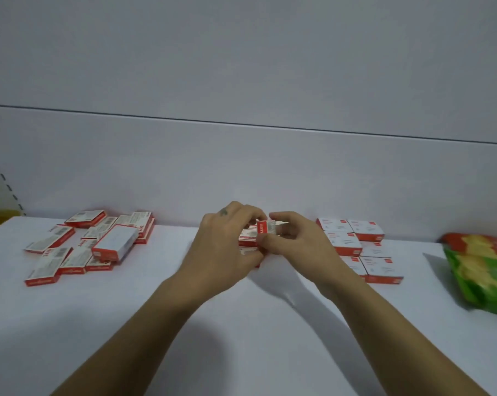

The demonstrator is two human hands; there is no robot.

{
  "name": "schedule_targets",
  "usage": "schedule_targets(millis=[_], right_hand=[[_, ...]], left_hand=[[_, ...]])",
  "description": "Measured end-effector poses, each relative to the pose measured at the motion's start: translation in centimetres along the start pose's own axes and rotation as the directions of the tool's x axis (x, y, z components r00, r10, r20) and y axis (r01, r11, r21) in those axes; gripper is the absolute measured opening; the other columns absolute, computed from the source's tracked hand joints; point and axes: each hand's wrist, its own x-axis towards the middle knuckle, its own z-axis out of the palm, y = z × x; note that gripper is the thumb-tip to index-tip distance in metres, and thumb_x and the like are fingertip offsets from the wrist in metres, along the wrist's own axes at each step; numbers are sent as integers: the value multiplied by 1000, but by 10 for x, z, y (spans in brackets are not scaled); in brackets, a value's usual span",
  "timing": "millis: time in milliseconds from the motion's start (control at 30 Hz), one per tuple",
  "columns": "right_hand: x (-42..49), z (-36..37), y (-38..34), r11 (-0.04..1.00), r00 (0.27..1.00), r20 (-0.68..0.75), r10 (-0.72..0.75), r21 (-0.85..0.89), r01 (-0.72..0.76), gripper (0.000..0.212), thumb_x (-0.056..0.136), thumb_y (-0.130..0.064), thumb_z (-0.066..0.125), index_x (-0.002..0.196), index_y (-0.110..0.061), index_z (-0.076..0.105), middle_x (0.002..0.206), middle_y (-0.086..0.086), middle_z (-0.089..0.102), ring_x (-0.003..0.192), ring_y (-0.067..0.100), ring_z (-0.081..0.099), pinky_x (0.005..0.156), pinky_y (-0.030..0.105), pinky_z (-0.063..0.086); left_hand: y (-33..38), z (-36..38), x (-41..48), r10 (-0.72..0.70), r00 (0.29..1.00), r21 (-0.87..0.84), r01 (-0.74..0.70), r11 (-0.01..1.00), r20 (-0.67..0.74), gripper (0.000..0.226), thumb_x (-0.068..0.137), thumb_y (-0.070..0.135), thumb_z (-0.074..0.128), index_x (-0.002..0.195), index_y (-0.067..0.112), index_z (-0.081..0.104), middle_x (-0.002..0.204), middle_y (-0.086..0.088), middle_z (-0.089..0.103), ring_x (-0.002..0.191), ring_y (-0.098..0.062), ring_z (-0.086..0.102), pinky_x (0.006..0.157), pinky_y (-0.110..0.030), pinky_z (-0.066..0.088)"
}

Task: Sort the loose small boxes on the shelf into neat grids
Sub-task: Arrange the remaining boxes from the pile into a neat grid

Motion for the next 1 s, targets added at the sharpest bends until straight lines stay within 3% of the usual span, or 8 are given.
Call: schedule_targets(millis=[133, 300, 433, 533, 633, 833, 933, 1000], right_hand=[[-3, -15, 18, 909, 968, 249, 17, 399, -119, 48, 77, -24, 63, 119, -1, 58, 111, 22, 67, 97, 30, 66, 92, 50, 51], [-2, -10, 35, 798, 886, 464, 7, 531, -284, 44, 90, -14, 42, 130, 2, 50, 123, 28, 60, 106, 41, 59, 101, 60, 41], [-2, -5, 37, 836, 943, 331, -22, 524, -165, 37, 95, -3, 33, 119, 2, 60, 113, 24, 67, 105, 43, 63, 92, 55, 51], [-6, 0, 36, 882, 976, 218, -28, 465, -79, 28, 97, -17, 47, 112, -4, 66, 105, 16, 72, 98, 34, 67, 84, 46, 55], [-9, 1, 36, 958, 996, 79, -38, 285, 14, 16, 91, -15, 61, 101, -10, 71, 95, 2, 75, 90, 21, 70, 78, 33, 56], [-8, -3, 36, 917, 999, 41, -26, 398, 8, 14, 88, -8, 64, 101, -5, 68, 93, 4, 75, 82, 19, 70, 67, 28, 55], [-8, -5, 37, 927, 998, 39, -47, 374, 29, 18, 86, -6, 67, 103, -11, 67, 94, 0, 75, 83, 19, 71, 69, 29, 57], [-8, -6, 40, 975, 993, 22, -119, 190, 113, 30, 81, -7, 72, 108, -21, 66, 99, -5, 73, 85, 16, 70, 75, 31, 58]], left_hand=[[-4, 22, 1, 18, 994, -99, -7, 995, 110, 41, 72, 48, 72, 107, 34, 55, 105, 18, 52, 97, -5, 52, 83, -33, 47], [-13, 26, -17, -83, 973, -164, 120, 979, 217, 39, 77, 44, 73, 110, 38, 53, 107, 23, 56, 99, 5, 54, 79, -13, 47], [-19, 19, -24, -158, 975, -240, 192, 952, 153, 45, 72, 26, 80, 104, 43, 53, 106, 19, 60, 96, 5, 57, 74, -6, 45], [-17, 20, -23, -181, 976, -298, 211, 931, 125, 44, 69, 26, 83, 104, 37, 58, 104, 16, 63, 95, -4, 62, 76, -15, 51], [-14, 23, -25, -221, 960, -386, 272, 882, 170, 44, 68, 21, 84, 104, 32, 61, 106, 14, 65, 96, -7, 65, 78, -21, 55], [-9, 26, -26, -302, 932, -642, 356, 678, 199, 52, 67, -3, 80, 108, 22, 59, 100, 12, 72, 94, -12, 69, 71, -23, 56], [-7, 27, -26, -286, 942, -635, 331, 698, 177, 49, 69, 1, 79, 106, 25, 59, 100, 16, 71, 95, -10, 68, 71, -19, 54], [-7, 28, -27, -297, 941, -588, 332, 738, 159, 48, 69, 7, 81, 104, 30, 58, 98, 19, 71, 94, -6, 68, 72, -16, 53]])
